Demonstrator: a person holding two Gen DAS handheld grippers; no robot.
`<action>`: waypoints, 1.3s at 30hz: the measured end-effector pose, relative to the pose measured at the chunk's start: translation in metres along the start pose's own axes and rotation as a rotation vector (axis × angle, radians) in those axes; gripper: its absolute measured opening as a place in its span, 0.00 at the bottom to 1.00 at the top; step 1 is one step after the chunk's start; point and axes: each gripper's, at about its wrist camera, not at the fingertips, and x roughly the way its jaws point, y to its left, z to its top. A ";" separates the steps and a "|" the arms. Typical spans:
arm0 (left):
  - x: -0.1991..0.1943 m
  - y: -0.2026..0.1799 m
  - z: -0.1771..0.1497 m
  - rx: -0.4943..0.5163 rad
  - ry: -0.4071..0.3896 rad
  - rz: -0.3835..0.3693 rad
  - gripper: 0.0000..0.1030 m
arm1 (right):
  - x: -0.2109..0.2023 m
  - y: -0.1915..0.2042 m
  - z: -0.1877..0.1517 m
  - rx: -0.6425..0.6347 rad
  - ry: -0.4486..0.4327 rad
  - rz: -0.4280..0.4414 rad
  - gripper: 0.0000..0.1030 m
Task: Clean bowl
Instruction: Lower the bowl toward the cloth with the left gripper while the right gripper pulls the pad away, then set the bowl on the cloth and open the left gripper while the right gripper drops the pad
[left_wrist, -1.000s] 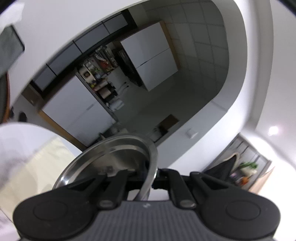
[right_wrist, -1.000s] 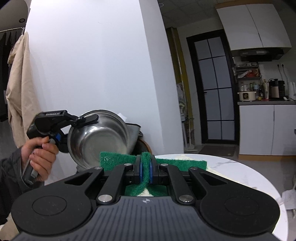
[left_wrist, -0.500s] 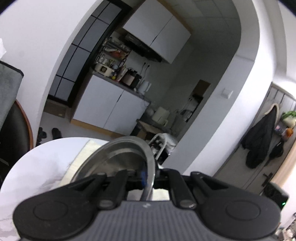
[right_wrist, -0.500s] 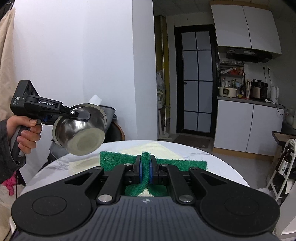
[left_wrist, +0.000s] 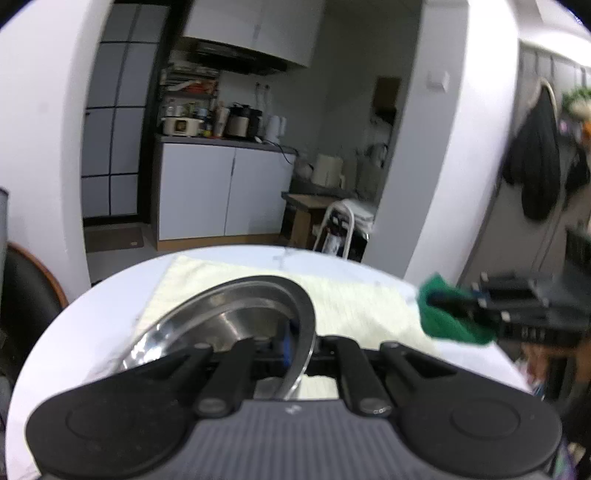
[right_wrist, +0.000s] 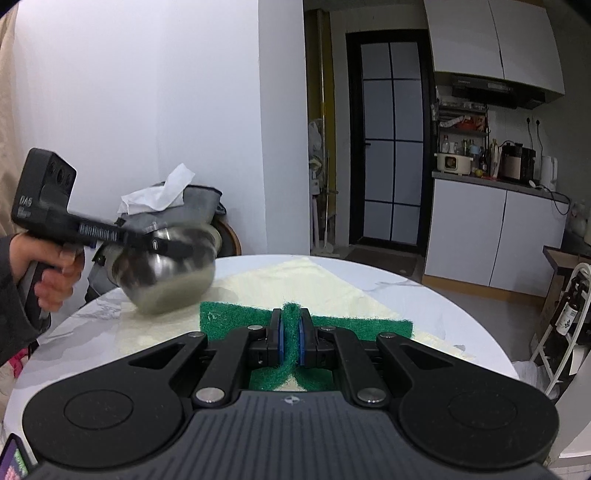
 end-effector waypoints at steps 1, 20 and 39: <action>0.004 -0.004 -0.003 0.013 0.012 -0.004 0.07 | 0.002 0.000 0.000 -0.007 0.005 -0.003 0.07; 0.018 -0.005 -0.018 -0.012 0.091 0.019 0.73 | 0.052 0.002 0.007 -0.065 0.120 -0.025 0.07; -0.004 -0.025 -0.011 -0.074 0.126 0.094 0.97 | 0.091 0.013 0.006 -0.106 0.224 -0.027 0.48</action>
